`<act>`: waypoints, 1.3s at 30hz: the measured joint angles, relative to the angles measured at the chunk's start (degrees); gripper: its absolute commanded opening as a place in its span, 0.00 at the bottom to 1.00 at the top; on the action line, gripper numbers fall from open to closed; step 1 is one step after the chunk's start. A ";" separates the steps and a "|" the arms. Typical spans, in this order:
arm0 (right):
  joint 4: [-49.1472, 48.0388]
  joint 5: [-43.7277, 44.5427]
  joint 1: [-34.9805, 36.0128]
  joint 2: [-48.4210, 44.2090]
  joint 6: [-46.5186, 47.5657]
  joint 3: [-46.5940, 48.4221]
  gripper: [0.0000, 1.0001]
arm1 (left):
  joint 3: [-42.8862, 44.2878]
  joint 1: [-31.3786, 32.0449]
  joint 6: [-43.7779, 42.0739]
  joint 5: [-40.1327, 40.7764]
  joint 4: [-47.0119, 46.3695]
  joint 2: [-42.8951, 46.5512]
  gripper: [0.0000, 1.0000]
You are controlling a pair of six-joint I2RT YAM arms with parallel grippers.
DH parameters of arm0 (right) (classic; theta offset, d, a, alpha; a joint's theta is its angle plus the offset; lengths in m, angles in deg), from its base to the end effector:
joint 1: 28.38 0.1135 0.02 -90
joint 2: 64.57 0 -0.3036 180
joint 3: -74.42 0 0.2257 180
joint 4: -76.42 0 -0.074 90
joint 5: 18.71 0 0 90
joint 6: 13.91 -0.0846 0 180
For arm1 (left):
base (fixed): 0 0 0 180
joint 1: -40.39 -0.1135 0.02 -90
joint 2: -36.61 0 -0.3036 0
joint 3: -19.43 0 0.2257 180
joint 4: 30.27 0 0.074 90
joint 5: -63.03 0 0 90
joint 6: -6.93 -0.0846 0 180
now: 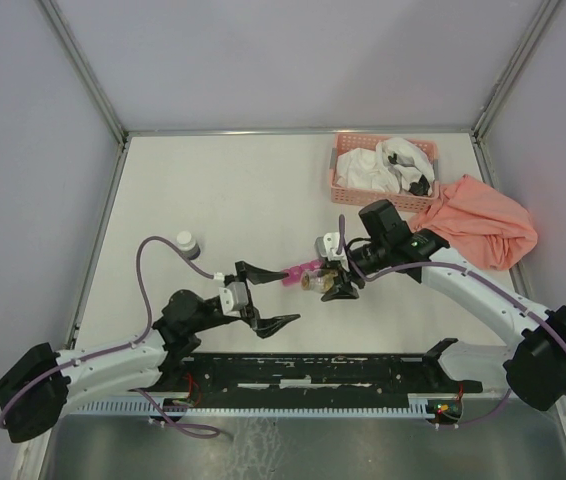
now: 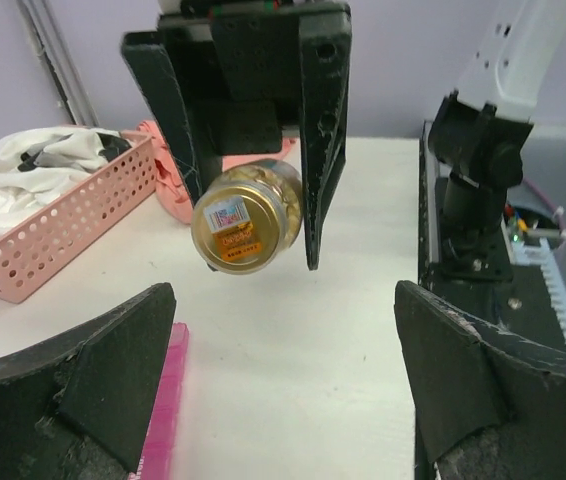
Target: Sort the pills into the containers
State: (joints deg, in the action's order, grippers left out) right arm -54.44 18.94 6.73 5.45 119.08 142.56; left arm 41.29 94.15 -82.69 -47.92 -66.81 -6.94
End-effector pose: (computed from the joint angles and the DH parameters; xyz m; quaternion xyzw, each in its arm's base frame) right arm 0.1422 0.1818 0.2937 -0.6473 0.5643 0.3943 0.3273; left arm 0.0688 -0.1450 0.2785 0.3981 0.4710 -0.4534 0.6435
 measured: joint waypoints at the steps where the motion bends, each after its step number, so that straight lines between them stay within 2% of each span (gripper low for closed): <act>1: 0.22 -0.17 0.00 0.00 0.63 0.00 0.02 | 0.31 0.00 -1.79 -0.66 0.07 -1.44 0.96; 9: 1.64 -1.73 -0.79 0.31 2.73 0.37 0.02 | 3.45 0.00 -7.02 -2.54 0.42 -7.17 0.91; 13: 1.64 -7.85 -9.22 0.24 -2.58 3.32 0.02 | 2.47 0.00 -5.18 2.64 0.92 -2.45 0.90; 15: -3.56 -11.15 -16.46 -1.22 -9.99 3.91 0.02 | 1.18 0.00 -2.60 5.57 1.09 1.99 0.90; 18: -20.20 -12.28 -23.06 -3.65 -27.67 3.58 0.02 | -0.98 0.00 1.51 9.81 1.11 8.00 0.89; 21: -40.70 -12.35 -23.21 -4.61 -45.79 2.69 0.02 | -1.51 0.00 3.87 12.61 2.97 12.74 0.91; 24: -48.37 -12.76 -20.72 -5.81 -51.60 0.92 0.02 | 1.57 0.00 4.09 12.90 7.61 14.56 0.94; 27: -44.57 -14.43 -17.77 -8.00 -46.88 -1.81 0.02 | 7.63 0.00 3.74 10.45 12.35 13.68 0.97; 31: -29.53 -16.31 -14.14 -8.09 -30.53 -2.47 0.02 | 13.90 -0.07 3.32 5.60 13.92 9.60 0.97; 35: -15.82 -15.41 -10.95 -6.73 -15.82 -1.81 0.02 | 17.16 -0.50 3.34 0.20 13.88 1.90 0.97; 39: -7.39 -13.11 -8.87 -5.84 -6.78 -1.16 0.02 | 17.81 -0.66 1.62 -2.75 14.21 -4.85 0.95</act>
State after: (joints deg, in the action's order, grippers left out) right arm -61.83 5.82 -2.14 -0.39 112.30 141.41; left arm 59.10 93.50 -81.07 -50.68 -52.61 -11.80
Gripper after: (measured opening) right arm 0.605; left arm 0.968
